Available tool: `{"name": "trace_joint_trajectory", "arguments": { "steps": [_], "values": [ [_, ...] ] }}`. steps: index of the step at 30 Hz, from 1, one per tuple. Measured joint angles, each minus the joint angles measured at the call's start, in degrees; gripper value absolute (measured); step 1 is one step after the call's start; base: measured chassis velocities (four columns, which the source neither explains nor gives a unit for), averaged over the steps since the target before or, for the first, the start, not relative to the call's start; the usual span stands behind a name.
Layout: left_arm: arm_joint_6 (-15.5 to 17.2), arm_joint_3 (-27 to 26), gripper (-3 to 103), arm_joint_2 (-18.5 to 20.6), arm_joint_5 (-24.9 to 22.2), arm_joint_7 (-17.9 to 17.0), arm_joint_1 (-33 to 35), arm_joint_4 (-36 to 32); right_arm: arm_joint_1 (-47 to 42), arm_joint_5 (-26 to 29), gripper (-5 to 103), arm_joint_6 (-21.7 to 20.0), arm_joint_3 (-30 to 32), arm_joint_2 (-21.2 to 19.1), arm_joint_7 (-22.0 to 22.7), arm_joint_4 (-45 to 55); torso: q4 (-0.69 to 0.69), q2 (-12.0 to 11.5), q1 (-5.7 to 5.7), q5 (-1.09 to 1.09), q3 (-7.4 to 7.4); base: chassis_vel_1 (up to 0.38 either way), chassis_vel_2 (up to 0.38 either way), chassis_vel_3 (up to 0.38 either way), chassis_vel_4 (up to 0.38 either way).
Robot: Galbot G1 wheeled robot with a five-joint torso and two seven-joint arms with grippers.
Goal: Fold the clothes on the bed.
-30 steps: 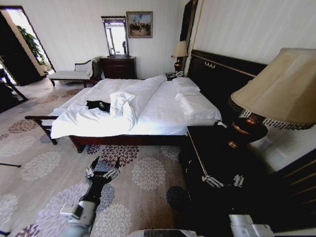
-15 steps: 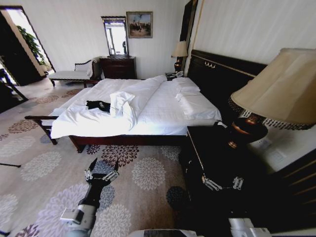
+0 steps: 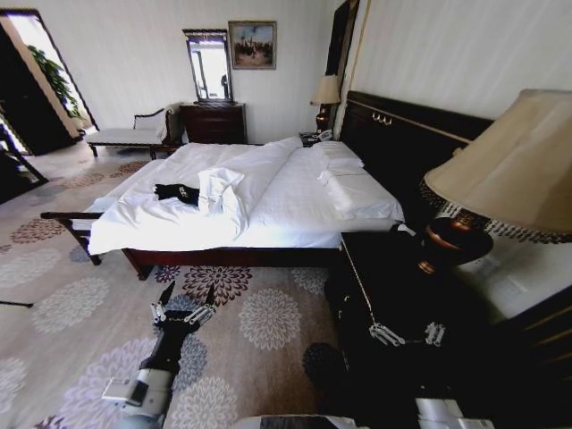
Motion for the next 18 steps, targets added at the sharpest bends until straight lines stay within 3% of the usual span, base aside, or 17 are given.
{"name": "trace_joint_trajectory", "arguments": {
  "steps": [18],
  "values": [
    [0.66,0.06,100,-0.09,0.1,-0.02,0.46,-0.77,3.28,2.89,100,-0.88,1.54,-1.65,1.17,-2.57,0.0,0.01,-0.02,0.01,0.0,-0.076,0.077,0.077,-0.061]
  ]
}}
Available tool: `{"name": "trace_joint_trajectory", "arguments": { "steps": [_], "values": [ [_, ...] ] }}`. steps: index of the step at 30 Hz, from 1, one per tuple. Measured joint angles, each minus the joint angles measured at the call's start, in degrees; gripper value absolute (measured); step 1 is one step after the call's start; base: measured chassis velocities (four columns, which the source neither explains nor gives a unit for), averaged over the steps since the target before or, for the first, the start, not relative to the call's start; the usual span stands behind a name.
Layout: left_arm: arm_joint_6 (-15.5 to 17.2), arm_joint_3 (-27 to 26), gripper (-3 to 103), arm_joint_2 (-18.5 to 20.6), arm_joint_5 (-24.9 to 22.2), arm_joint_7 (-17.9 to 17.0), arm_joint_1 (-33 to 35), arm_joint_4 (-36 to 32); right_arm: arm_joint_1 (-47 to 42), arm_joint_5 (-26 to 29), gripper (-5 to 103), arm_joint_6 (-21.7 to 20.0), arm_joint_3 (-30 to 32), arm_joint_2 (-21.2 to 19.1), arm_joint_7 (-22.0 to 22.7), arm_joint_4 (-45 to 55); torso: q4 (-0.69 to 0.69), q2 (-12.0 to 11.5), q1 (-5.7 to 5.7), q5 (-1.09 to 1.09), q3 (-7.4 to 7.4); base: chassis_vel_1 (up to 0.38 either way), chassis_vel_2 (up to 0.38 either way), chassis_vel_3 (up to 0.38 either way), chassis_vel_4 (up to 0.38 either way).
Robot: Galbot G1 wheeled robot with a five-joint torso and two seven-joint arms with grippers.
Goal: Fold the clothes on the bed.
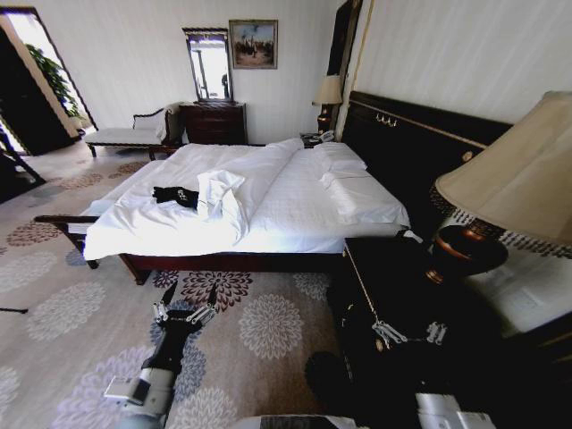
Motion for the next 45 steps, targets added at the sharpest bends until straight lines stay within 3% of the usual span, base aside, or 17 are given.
{"name": "trace_joint_trajectory", "arguments": {
  "steps": [20,28,35,39,45],
  "values": [
    [-1.29,0.69,100,-0.57,2.3,-0.41,0.74,1.35,-0.31,-0.62,100,0.79,-0.31,-0.35,0.13,-1.11,0.0,0.0,0.0,-0.01,0.0,-0.097,0.091,0.097,-0.091],
    [-1.27,0.56,100,0.29,-0.25,-0.61,0.32,2.24,-0.24,-1.04,100,1.13,-0.05,-0.17,0.19,-1.74,-0.01,0.0,0.0,-0.01,0.0,-0.101,0.093,0.088,-0.09],
    [-0.66,0.92,100,3.36,-2.59,-1.46,0.01,2.32,0.72,-0.34,100,1.3,-0.16,-0.91,0.64,-2.78,0.0,0.0,0.0,-0.01,0.0,-0.089,0.095,0.096,-0.086],
    [-0.94,2.14,100,6.11,-3.46,-3.21,-1.04,2.98,3.13,0.34,100,4.46,0.02,-1.03,0.73,-6.51,0.0,0.0,0.0,0.0,0.0,-0.086,0.072,0.076,-0.078],
    [-0.95,3.52,100,9.62,-5.18,-5.28,-2.51,3.33,4.13,3.17,100,4.51,0.94,-0.53,2.61,-7.7,0.0,0.0,0.0,-0.01,0.0,-0.064,0.057,0.065,-0.066]
  ]
}}
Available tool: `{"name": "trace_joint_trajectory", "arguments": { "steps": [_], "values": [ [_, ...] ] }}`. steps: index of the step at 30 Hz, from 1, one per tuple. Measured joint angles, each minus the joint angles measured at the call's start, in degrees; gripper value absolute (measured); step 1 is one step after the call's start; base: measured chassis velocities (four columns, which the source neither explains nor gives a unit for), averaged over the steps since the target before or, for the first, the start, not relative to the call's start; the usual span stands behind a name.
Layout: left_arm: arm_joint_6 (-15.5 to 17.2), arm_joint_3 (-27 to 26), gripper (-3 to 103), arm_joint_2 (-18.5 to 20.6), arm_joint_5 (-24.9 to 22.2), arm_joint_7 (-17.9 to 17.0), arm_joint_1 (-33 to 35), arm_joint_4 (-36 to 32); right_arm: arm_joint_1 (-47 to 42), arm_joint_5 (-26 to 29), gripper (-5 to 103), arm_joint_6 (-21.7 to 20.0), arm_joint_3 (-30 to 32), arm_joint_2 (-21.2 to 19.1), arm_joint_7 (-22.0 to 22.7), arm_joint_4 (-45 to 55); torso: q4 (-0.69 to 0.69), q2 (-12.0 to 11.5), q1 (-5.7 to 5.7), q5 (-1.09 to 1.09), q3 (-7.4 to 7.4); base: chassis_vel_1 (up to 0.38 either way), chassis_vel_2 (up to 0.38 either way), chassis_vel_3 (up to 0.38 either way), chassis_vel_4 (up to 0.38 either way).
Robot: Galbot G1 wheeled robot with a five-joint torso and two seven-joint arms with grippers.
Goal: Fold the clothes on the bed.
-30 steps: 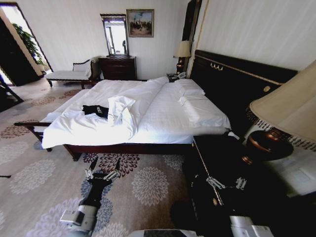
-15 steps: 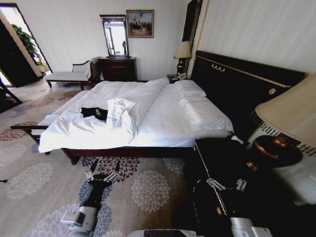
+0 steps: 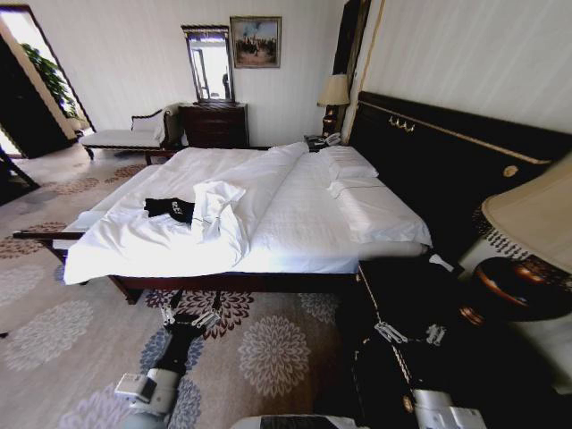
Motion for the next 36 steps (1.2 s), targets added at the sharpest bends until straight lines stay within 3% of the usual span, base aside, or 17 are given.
{"name": "trace_joint_trajectory", "arguments": {
  "steps": [3,7,10,15,24,28,36],
  "values": [
    [0.34,-0.16,100,1.84,-1.56,-0.19,-1.11,-0.01,0.33,-0.2,100,-0.45,0.72,1.21,0.15,0.78,0.0,0.0,0.0,0.0,0.0,-0.067,0.055,0.06,-0.059],
    [1.66,-1.26,100,1.98,-4.92,2.3,-0.58,-0.91,0.01,-2.38,100,-2.44,-0.5,2.11,1.65,2.61,-0.01,0.0,0.0,-0.01,0.0,-0.069,0.075,0.074,-0.08],
    [1.18,-2.48,100,0.11,-6.9,5.88,1.26,-2.0,1.0,-4.16,100,-4.8,-1.12,1.46,3.27,3.81,0.0,0.0,0.0,0.0,-0.01,-0.071,0.094,0.079,-0.093],
    [-0.61,-4.29,100,-2.67,-8.59,8.71,3.34,-3.04,1.78,-3.87,100,-6.33,-1.22,-1.19,3.32,5.14,0.01,0.0,0.0,0.01,0.0,-0.096,0.1,0.109,-0.096],
    [1.87,-7.88,100,-5.39,-9.48,9.69,-0.88,0.78,3.81,-2.67,100,-7.79,-1.55,-4.35,3.35,3.63,-0.01,0.0,0.0,0.01,0.0,-0.129,0.101,0.124,-0.118],
    [3.13,-7.41,100,-8.1,-7.93,9.91,-0.19,1.09,2.98,-1.41,100,-10.52,-1.01,-6.03,3.74,4.15,0.0,0.0,0.0,0.0,0.0,-0.107,0.125,0.102,-0.13],
    [3.73,-6.94,100,-11.17,-7.24,10.14,-0.07,0.91,3.84,0.24,100,-12.02,-0.77,-7.92,3.98,3.89,0.0,0.0,-0.01,0.01,0.0,-0.079,0.08,0.08,-0.075]
  ]
}}
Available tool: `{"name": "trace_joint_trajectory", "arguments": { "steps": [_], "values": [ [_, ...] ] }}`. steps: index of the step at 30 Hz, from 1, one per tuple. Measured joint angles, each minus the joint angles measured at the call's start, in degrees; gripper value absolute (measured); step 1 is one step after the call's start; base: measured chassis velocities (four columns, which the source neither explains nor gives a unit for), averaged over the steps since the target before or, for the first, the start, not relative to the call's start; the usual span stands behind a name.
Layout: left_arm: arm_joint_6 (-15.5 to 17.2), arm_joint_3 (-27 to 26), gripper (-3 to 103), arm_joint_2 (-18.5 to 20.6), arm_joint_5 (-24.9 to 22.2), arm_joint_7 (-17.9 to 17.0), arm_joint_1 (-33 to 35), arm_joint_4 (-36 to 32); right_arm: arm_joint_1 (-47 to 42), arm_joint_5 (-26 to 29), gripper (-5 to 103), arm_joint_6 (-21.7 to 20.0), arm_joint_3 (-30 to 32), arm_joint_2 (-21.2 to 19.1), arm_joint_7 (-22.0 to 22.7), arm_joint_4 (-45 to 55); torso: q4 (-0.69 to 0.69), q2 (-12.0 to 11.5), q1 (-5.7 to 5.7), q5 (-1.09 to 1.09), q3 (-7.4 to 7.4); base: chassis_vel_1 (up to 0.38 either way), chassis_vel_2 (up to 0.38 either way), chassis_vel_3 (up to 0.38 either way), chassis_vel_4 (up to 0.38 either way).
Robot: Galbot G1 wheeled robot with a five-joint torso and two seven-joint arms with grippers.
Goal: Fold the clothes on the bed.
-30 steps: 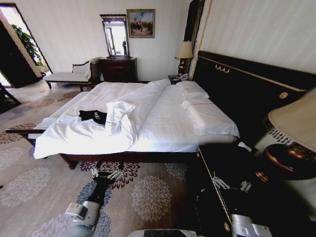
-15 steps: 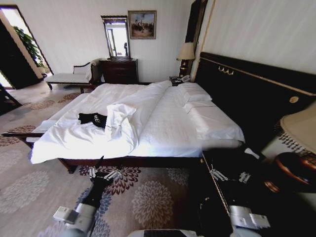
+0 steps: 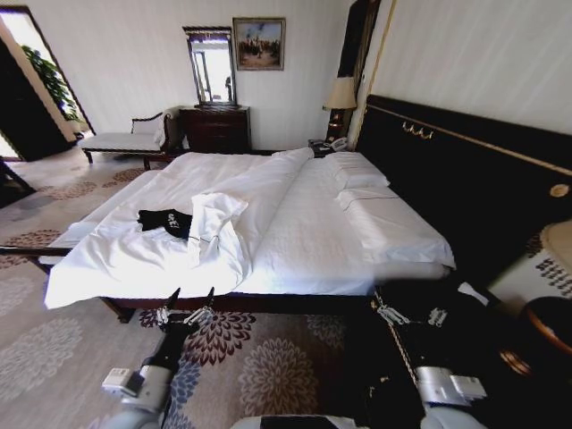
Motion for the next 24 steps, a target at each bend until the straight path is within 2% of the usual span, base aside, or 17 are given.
{"name": "trace_joint_trajectory", "arguments": {
  "steps": [10,15,24],
  "values": [
    [-0.4,0.41,100,-2.26,0.18,1.11,0.19,-0.86,3.06,1.37,100,-0.2,-0.88,-1.59,0.05,-2.55,0.0,0.0,0.0,0.0,0.0,-0.111,0.099,0.103,-0.105],
    [-0.53,1.0,100,-3.13,2.66,1.33,0.14,0.83,5.02,2.3,100,-0.54,-1.06,-2.54,0.05,-4.19,0.01,0.0,0.02,-0.01,0.01,-0.14,0.147,0.132,-0.15],
    [-0.14,0.9,100,-3.18,2.4,1.27,-0.65,1.96,6.46,1.5,100,-0.21,-1.37,-2.34,-0.12,-6.12,0.0,0.0,0.01,-0.01,0.0,-0.13,0.121,0.13,-0.129]
  ]
}}
